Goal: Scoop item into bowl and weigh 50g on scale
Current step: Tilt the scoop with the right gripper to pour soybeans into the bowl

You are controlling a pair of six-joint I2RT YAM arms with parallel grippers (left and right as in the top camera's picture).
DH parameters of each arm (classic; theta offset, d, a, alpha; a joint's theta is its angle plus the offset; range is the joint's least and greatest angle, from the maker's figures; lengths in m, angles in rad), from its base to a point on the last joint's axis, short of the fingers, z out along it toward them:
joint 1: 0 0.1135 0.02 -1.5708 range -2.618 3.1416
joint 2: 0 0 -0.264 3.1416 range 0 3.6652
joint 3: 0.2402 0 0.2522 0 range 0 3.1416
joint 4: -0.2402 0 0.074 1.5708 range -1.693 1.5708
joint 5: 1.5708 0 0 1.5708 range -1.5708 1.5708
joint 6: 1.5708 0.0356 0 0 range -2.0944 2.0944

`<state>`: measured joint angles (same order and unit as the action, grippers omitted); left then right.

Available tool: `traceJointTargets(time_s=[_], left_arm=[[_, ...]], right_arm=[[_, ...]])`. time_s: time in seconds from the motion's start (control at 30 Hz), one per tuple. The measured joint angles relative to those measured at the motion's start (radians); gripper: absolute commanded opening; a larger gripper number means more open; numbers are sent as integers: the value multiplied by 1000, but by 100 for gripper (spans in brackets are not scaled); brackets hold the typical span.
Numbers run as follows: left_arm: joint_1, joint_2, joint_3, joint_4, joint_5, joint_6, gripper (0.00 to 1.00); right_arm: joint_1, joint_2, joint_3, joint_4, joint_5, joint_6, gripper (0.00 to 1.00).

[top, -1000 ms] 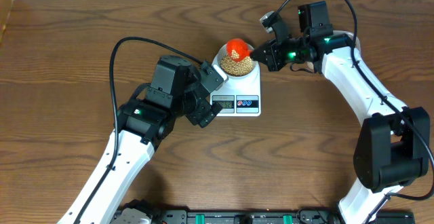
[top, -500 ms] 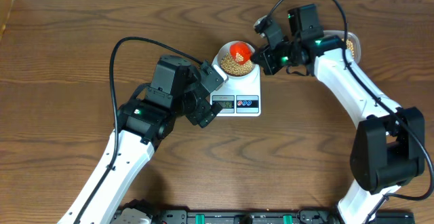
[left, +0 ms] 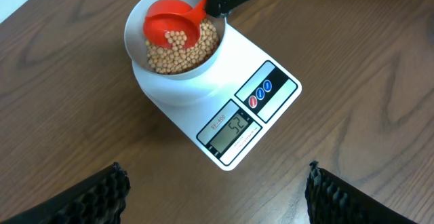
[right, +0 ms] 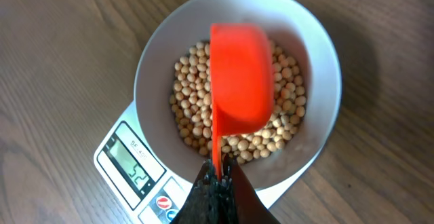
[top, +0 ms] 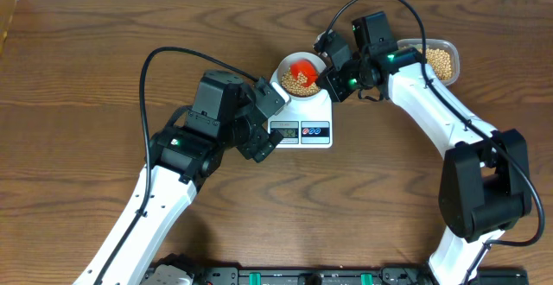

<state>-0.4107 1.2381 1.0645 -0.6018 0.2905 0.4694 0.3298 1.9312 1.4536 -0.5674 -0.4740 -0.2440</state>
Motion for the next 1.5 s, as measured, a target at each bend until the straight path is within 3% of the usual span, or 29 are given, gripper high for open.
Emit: traceJointTargets(time_s=[1.5], left_arm=[[0,0,0,0,0,0,86]], right_arm=[[2,11,0,-95,-159,-10,1]])
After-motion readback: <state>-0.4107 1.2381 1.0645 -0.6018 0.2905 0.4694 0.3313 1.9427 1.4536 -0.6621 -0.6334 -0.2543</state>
